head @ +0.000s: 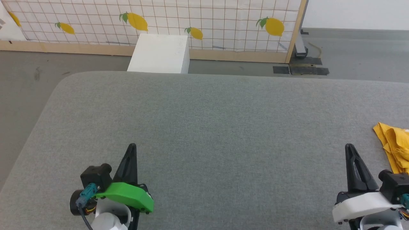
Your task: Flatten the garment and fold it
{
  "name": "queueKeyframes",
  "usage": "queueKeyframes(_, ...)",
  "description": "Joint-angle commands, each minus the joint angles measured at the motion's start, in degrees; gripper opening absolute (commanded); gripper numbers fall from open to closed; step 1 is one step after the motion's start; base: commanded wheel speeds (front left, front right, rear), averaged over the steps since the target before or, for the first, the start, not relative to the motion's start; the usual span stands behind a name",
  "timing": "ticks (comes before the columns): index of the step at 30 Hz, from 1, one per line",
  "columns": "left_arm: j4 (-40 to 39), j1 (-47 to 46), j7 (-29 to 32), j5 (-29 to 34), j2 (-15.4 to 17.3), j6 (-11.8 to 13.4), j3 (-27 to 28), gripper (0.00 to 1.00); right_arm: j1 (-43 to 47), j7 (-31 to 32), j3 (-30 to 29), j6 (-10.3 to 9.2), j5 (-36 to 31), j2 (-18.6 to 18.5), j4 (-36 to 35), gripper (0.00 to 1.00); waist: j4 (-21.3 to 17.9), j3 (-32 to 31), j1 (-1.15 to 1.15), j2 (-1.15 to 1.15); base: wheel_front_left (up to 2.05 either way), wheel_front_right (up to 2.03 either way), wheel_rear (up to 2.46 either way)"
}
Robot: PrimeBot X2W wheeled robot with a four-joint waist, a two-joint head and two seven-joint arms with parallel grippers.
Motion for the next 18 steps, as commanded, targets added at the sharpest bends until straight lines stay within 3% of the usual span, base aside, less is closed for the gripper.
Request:
queueKeyframes(1,-0.01,0.00,0.01,0.01,0.00,0.00,0.01,0.00,0.00,0.00,0.00,0.00,0.00,0.00,0.00,0.00,0.00,0.00,0.00,0.00,0.00,0.00,0.00)
queueKeyframes(18,-1.87,0.75,1.52,1.66,-0.03,0.58,0.33,0.00,-0.32,0.96,0.81,-0.01,-0.54,0.02,-0.19,0.00,-0.26,-0.03,0.00,0.00,0.00,0.00,0.00)
